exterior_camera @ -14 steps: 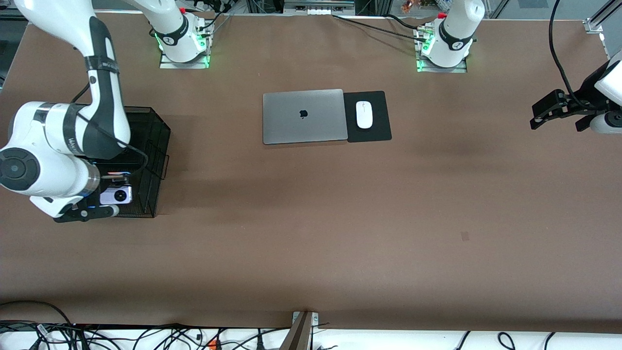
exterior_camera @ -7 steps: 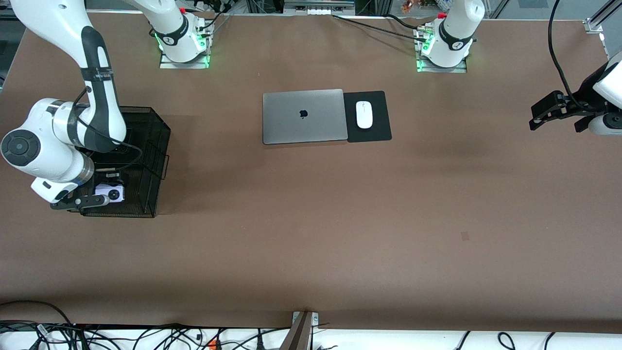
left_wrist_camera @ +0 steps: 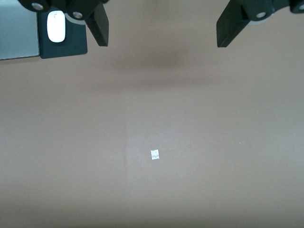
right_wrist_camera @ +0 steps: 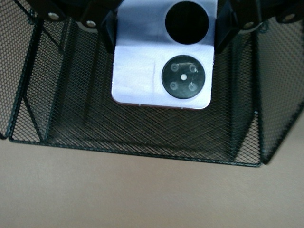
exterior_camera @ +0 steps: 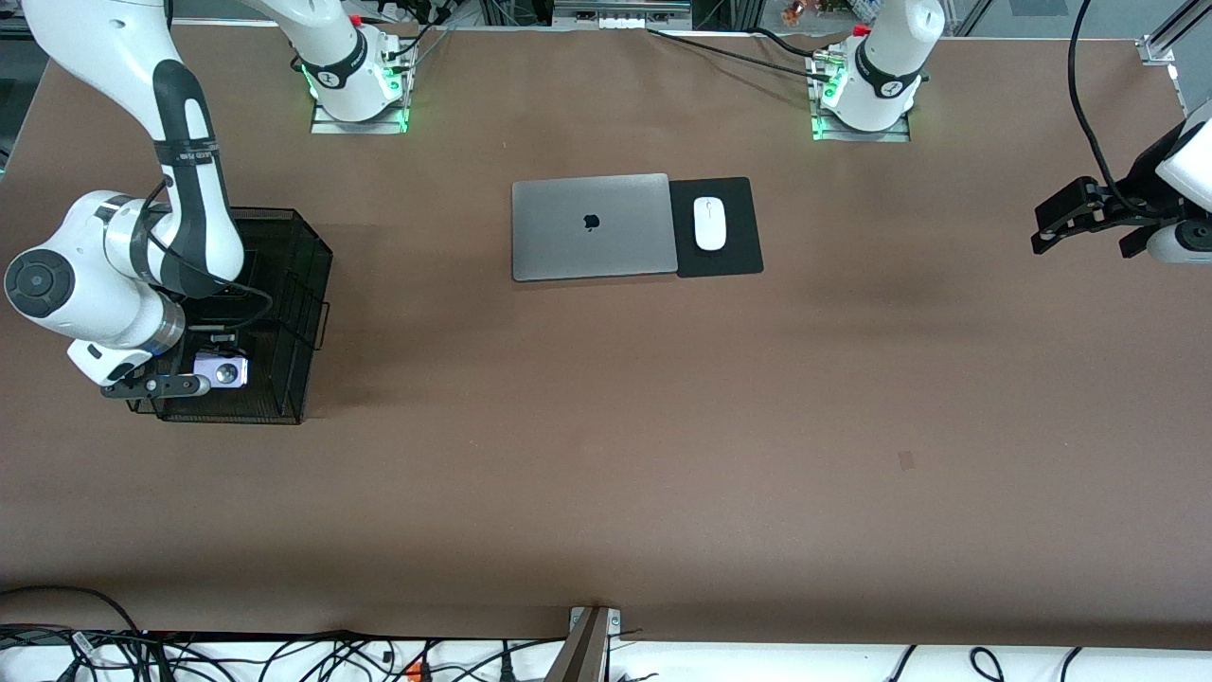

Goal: Place phones with both arms
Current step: 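Carry the white phone with the right gripper and lower it into the basket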

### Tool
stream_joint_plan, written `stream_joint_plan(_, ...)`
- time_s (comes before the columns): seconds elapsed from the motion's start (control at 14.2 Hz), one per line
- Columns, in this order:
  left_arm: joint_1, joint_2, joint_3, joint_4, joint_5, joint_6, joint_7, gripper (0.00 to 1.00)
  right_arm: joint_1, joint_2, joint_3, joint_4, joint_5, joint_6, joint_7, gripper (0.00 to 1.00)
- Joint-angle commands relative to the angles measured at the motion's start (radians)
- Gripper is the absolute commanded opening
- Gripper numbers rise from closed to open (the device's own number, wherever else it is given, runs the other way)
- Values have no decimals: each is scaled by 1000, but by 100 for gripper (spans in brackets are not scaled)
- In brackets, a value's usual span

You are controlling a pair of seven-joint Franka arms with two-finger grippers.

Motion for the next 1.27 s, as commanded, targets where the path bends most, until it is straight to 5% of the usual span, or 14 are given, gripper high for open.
stream_joint_plan(0.0,8,-3,-7,1,1,7,-6,100,-10,8,-10,-12,47,18,-22,4)
stream_joint_plan(0.21,8,-3,-5,1,1,9,-6,100,-13,33,-11,-12,69,19,-24,8)
stream_joint_plan(0.28,8,-3,-5,1,1,9,-6,100,-13,35,-11,-9,70,19,-24,23)
stream_joint_plan(0.42,8,-3,-5,1,1,7,-6,100,-13,35,-11,-4,72,19,-22,86)
stream_joint_plan(0.49,8,-3,-5,1,1,9,-6,100,-13,33,-11,-1,75,22,-22,97)
stream_joint_plan(0.92,8,-3,-5,1,1,9,-6,100,-13,32,-18,87,73,-5,-28,100)
stream_joint_plan(1.2,8,-3,-5,2,1,9,-6,100,-14,74,-36,299,66,-230,-43,100)
